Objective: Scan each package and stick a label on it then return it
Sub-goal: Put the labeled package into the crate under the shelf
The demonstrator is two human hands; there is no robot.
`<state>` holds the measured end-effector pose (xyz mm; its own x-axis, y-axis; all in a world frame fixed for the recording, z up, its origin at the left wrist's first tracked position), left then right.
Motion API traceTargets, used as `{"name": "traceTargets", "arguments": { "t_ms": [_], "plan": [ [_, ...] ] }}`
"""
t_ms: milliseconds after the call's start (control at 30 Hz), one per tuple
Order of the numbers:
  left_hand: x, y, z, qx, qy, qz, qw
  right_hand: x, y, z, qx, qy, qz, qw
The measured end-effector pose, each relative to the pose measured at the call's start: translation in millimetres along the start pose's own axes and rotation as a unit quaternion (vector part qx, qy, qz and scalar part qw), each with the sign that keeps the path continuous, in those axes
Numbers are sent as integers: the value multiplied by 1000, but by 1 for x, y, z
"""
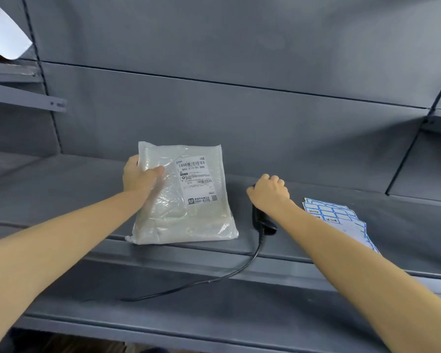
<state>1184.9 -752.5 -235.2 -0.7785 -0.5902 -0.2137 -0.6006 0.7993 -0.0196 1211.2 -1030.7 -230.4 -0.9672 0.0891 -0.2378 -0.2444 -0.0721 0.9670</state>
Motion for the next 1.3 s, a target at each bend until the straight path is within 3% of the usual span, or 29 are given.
{"name": "traceTargets", "arguments": {
  "t_ms": [133, 333, 533, 633, 800, 967, 1100, 1300],
  "plan": [
    [8, -8, 15, -41, 20, 19, 999, -3, -7, -2, -33, -75, 54, 995],
    [19, -29, 20, -111, 30, 99, 988, -1, -15, -13, 27, -40, 100, 994],
    [37, -38, 20, -89, 37, 233, 968, 0, -9, -31, -129, -57, 124, 982],
    [43, -41, 23, -83, 22, 261, 962, 1, -4, -39, -282, -99, 106, 949],
    [48, -54, 20, -182, -82, 245, 949, 13, 5, -37, -498, -154, 47, 852],
    [57, -59, 21, -174, -15, 285, 943, 28, 13, -33, -601, -150, 27, 785],
    [56, -53, 22, -191, 26, 342, 920, 34, 32, -35, -645, -143, 89, 745],
    [51, -59, 25, -234, -8, 316, 919, 39, 62, -37, -630, -115, 206, 740]
  ]
}}
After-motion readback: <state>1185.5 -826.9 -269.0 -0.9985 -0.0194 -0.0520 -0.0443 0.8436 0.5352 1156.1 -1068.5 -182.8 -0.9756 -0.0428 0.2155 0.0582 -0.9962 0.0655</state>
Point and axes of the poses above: each hand's wrist, its own x-axis away from the middle knuckle, its own y-axis out of the back of the hand, z = x × y, the point moved 1 cm from there along -x, towards the middle knuckle, and after that the axes turned 7 degrees about x, right-handed, at the moved point
